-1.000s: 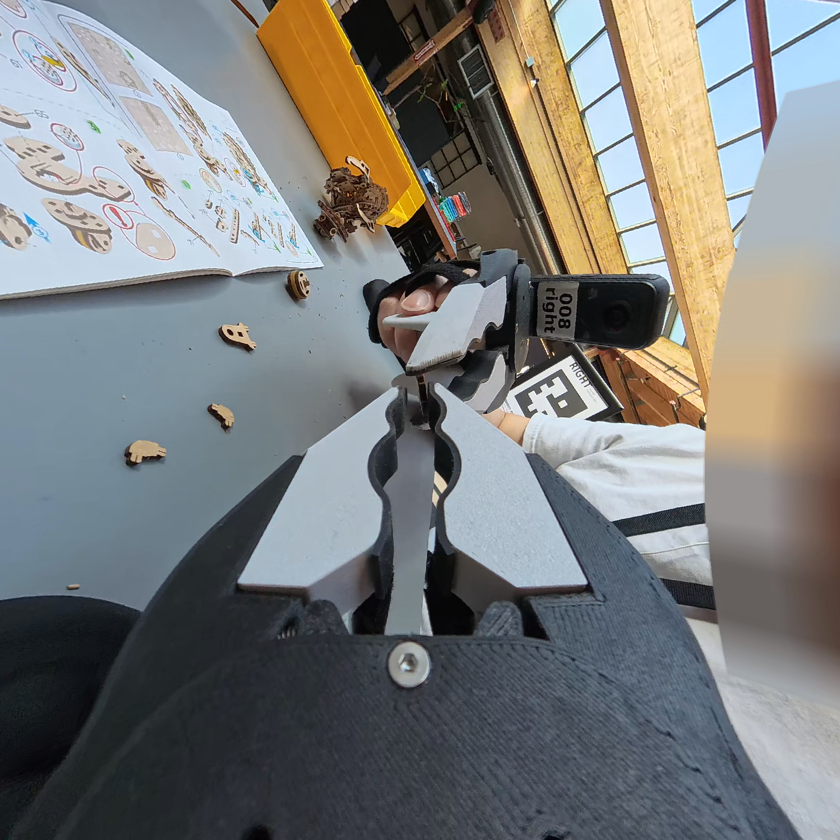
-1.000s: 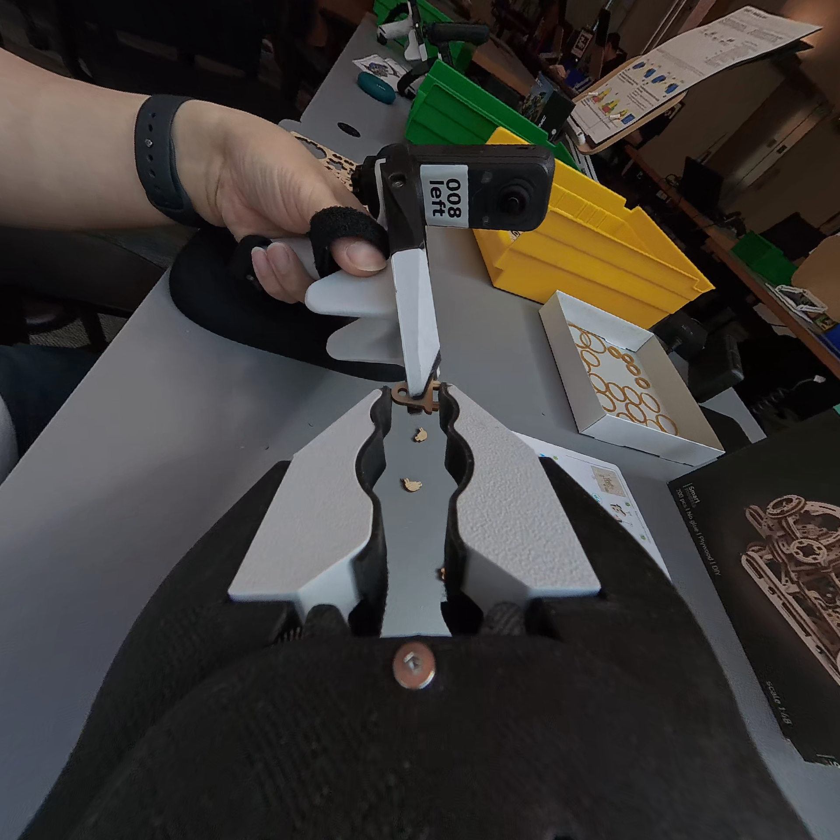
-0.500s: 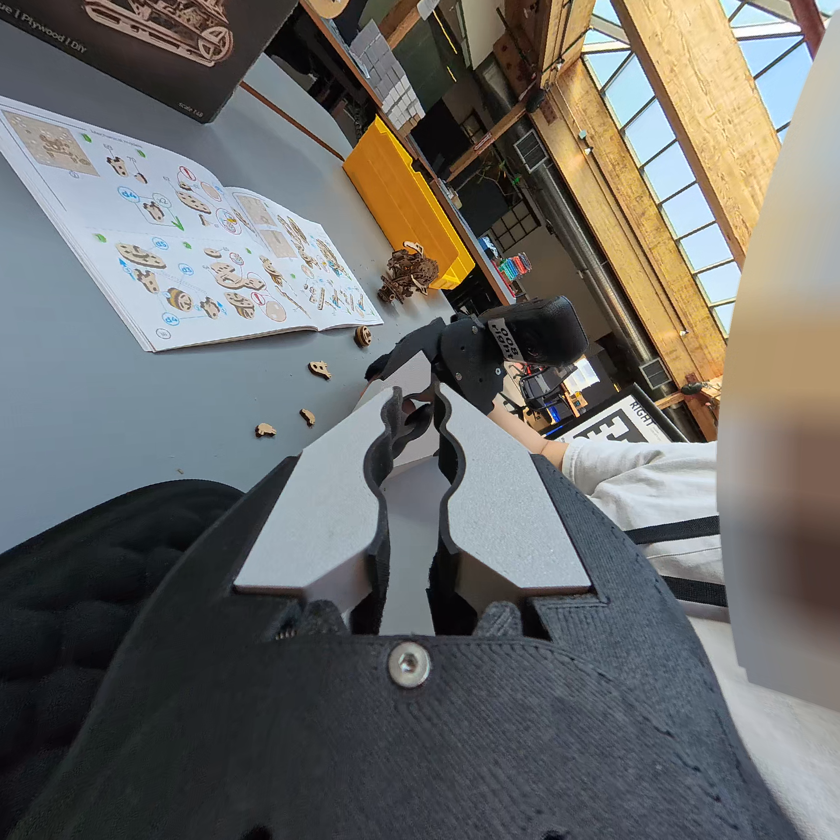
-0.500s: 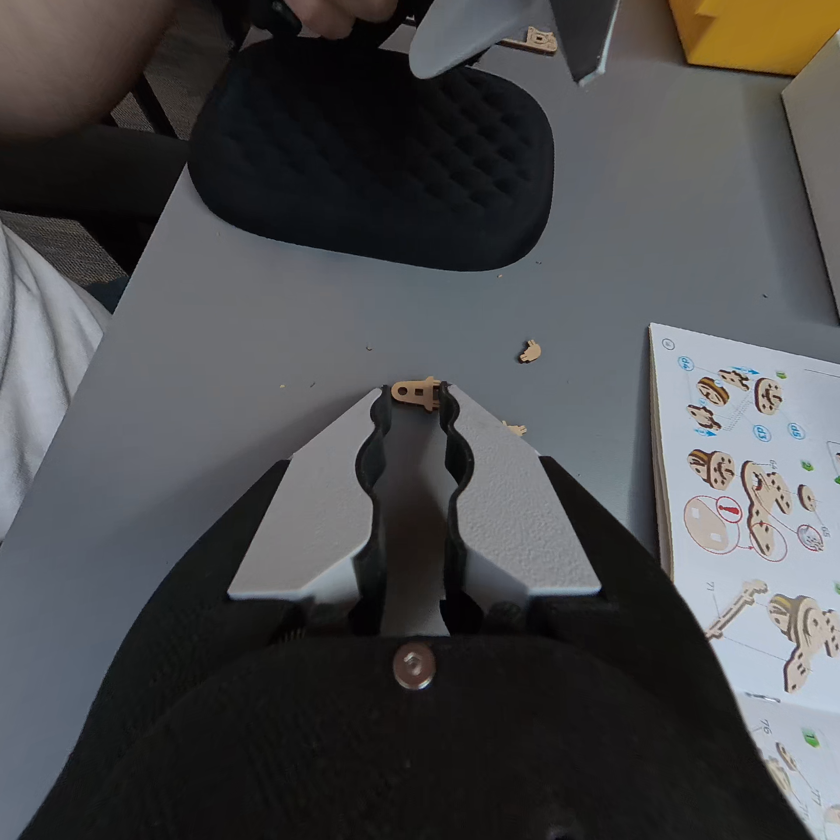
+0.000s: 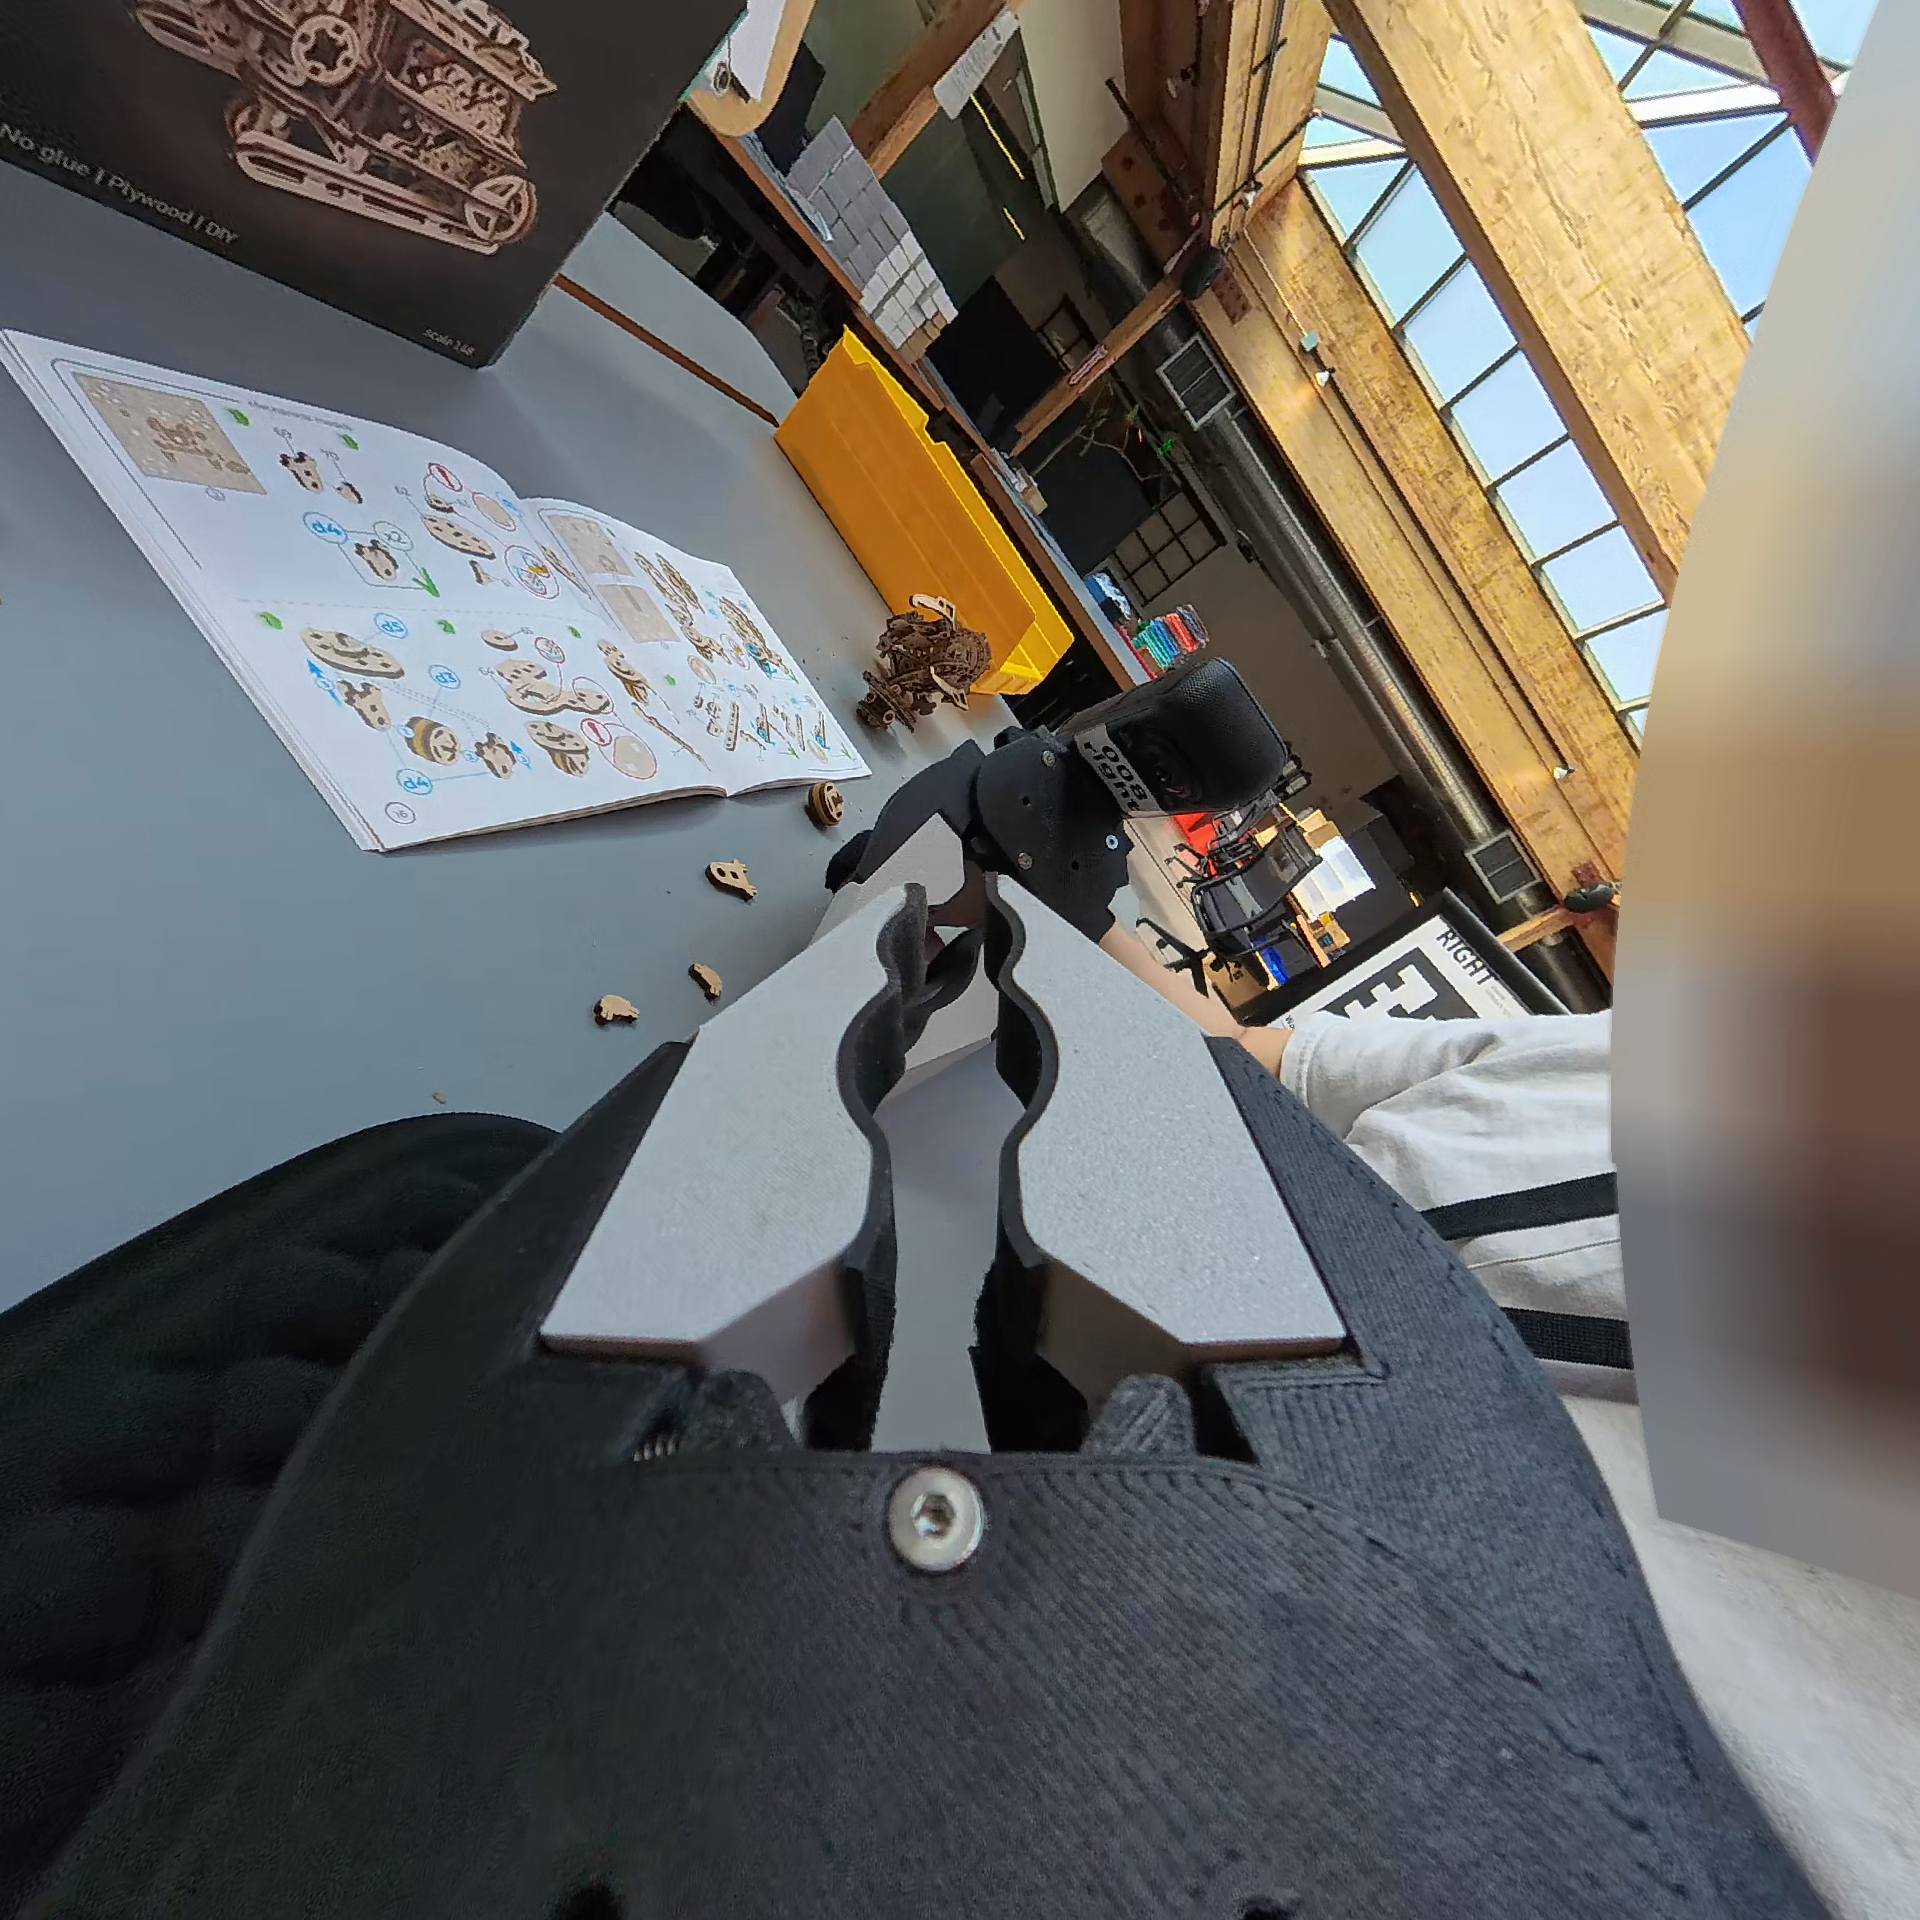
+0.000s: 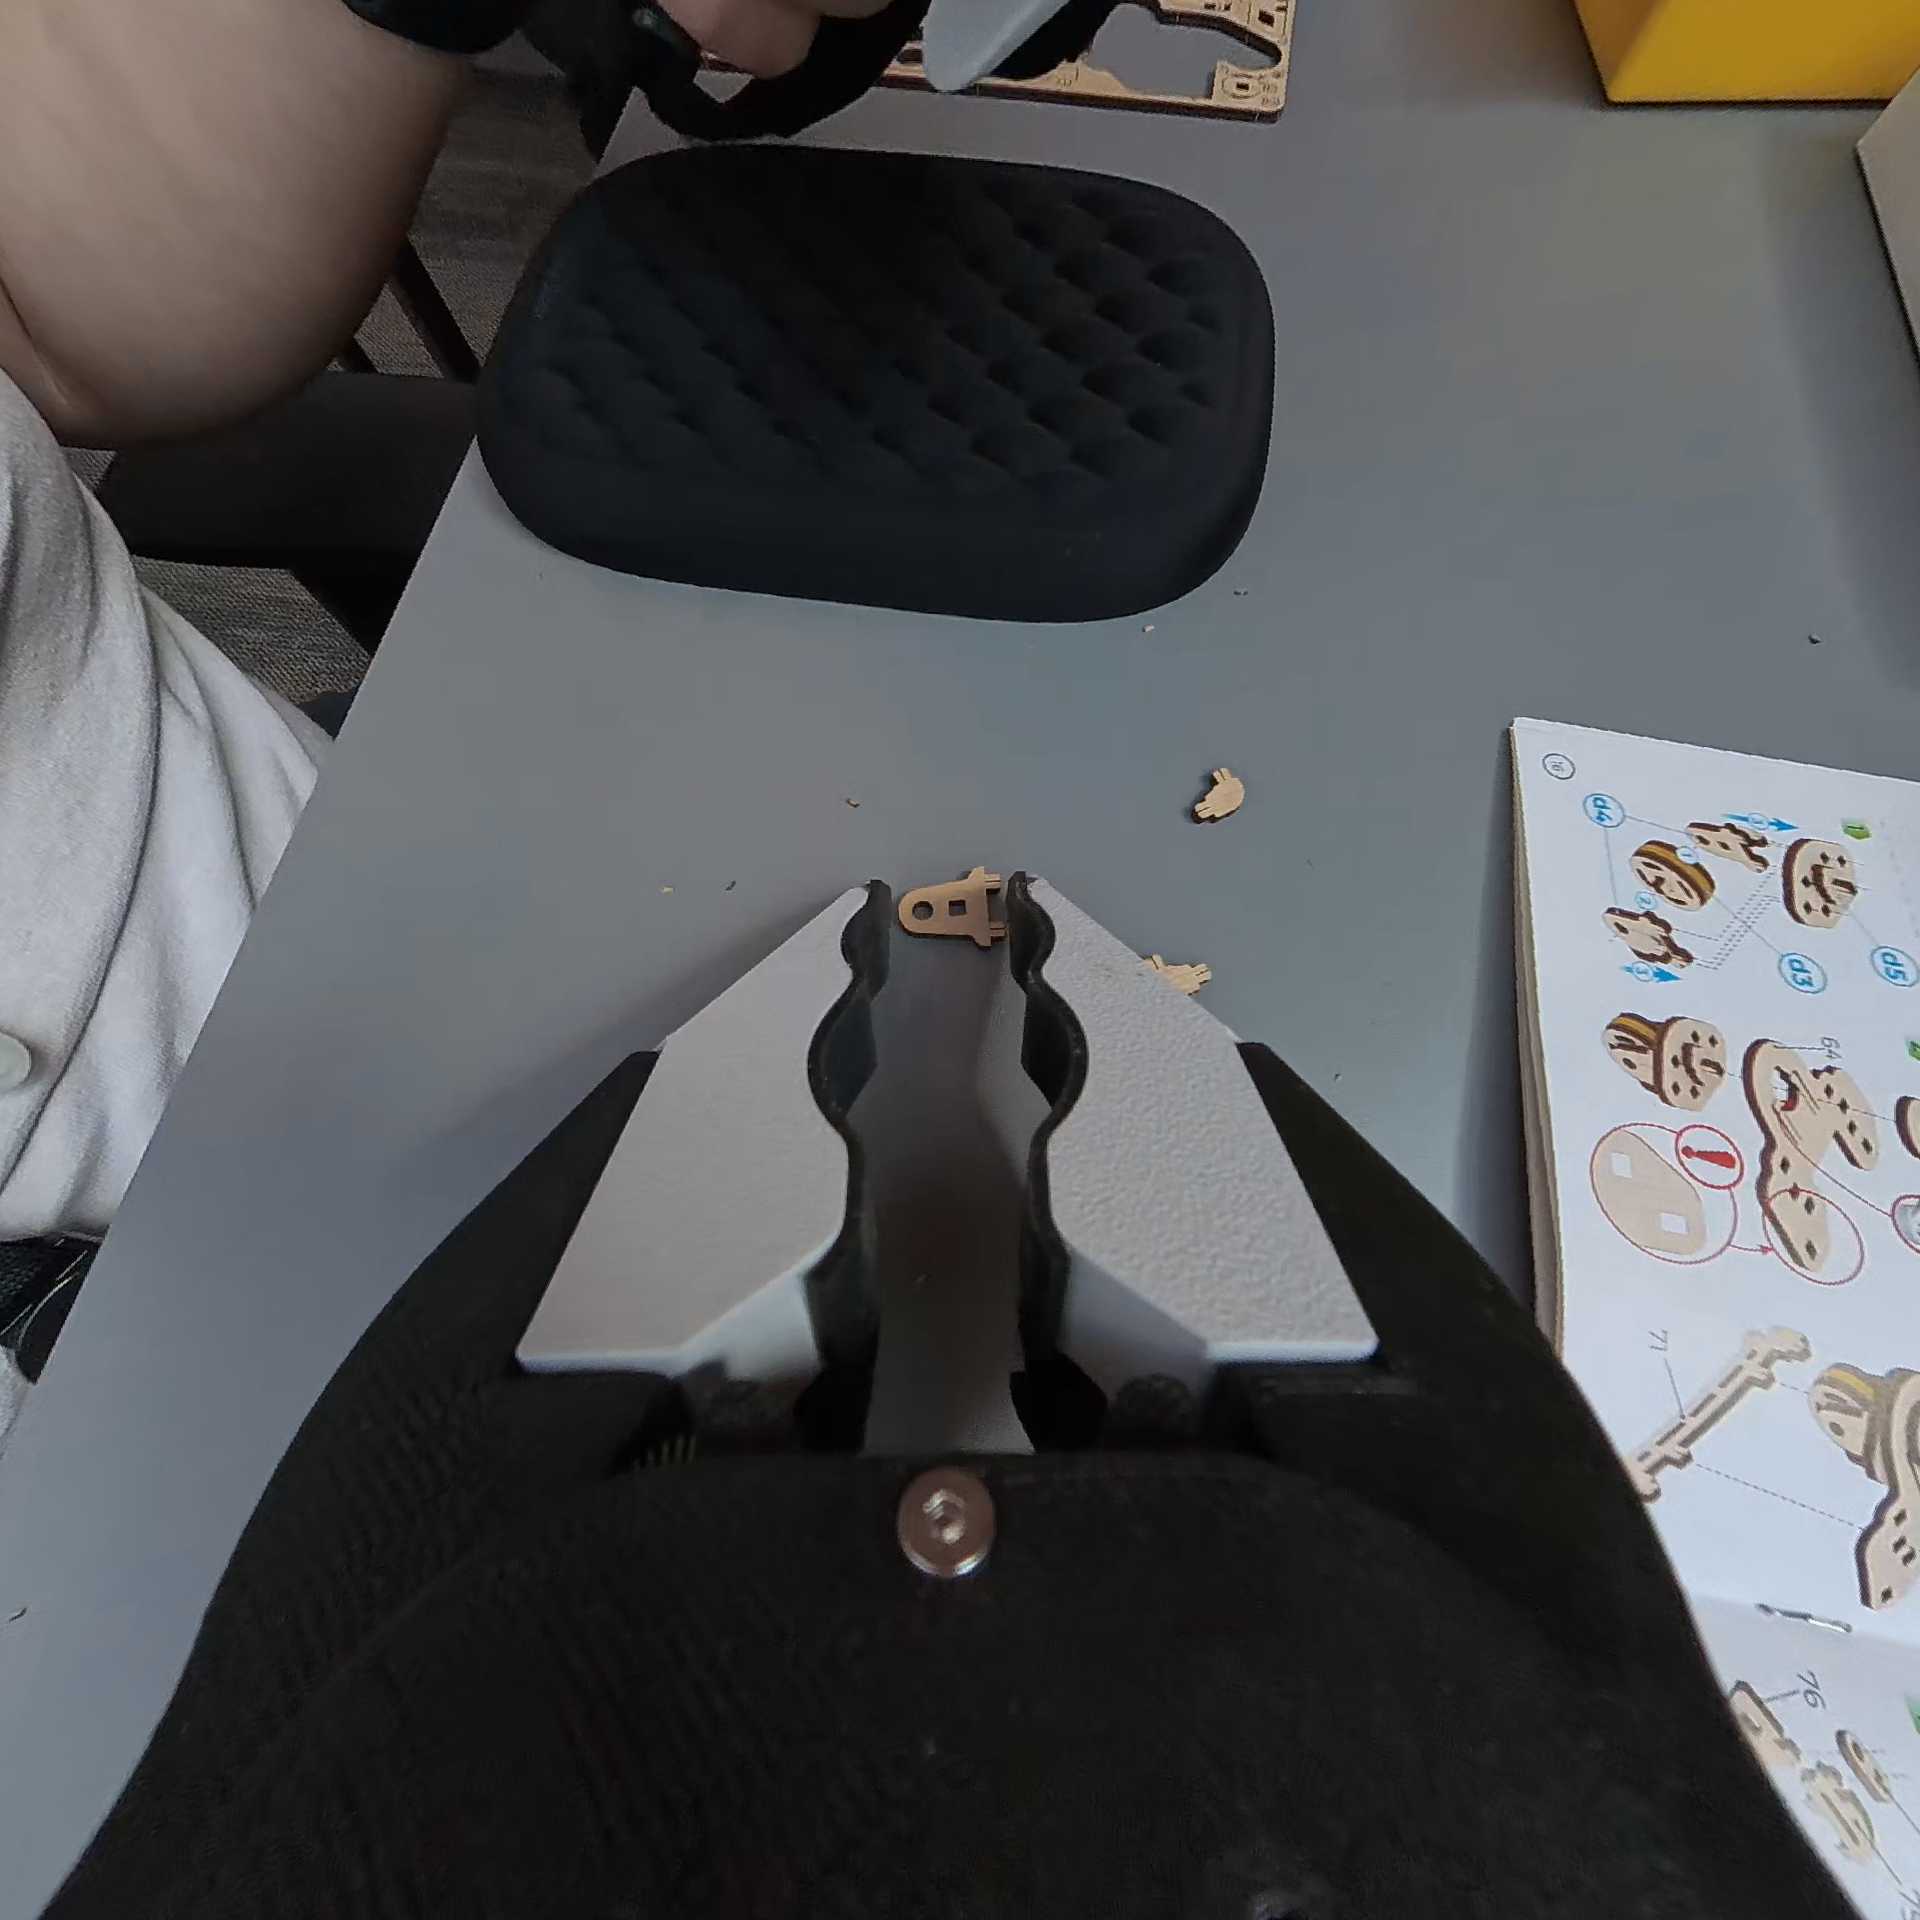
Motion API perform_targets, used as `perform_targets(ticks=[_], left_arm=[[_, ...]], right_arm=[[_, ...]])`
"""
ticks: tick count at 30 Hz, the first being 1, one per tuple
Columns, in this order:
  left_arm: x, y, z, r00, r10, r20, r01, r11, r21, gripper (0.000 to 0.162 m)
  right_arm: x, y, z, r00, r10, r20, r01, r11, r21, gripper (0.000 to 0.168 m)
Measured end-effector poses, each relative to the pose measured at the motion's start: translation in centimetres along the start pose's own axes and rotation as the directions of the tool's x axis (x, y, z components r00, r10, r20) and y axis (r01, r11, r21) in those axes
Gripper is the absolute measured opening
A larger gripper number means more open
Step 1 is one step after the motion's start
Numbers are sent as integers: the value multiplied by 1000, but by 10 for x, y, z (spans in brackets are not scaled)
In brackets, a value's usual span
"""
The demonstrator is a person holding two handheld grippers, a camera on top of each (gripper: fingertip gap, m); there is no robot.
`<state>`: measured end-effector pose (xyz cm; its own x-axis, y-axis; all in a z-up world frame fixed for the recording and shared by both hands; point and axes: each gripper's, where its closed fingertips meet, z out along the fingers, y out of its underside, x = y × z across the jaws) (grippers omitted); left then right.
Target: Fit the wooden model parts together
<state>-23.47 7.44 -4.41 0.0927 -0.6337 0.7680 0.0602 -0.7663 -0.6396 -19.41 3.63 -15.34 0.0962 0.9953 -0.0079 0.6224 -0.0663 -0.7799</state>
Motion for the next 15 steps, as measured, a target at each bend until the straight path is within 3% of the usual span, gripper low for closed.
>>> perform_targets(ticks=[3,6,10,15], left_arm=[[3,-2,-3,1000,9,2,-9,1000,14,9],[5,-3,-5,1000,25,16,-25,1000,16,10],[2,1,-6,996,59,63,-59,998,-6,11],[0,5,-4,994,78,81,-77,997,-23,11]], right_arm=[[2,-11,-18,1000,-6,-24,7,998,64,24],[23,-11,-49,990,6,-143,7,996,92,24],[46,6,-78,963,24,-269,-7,998,64,24],[53,24,-81,946,-19,-322,12,1000,-26,24]])
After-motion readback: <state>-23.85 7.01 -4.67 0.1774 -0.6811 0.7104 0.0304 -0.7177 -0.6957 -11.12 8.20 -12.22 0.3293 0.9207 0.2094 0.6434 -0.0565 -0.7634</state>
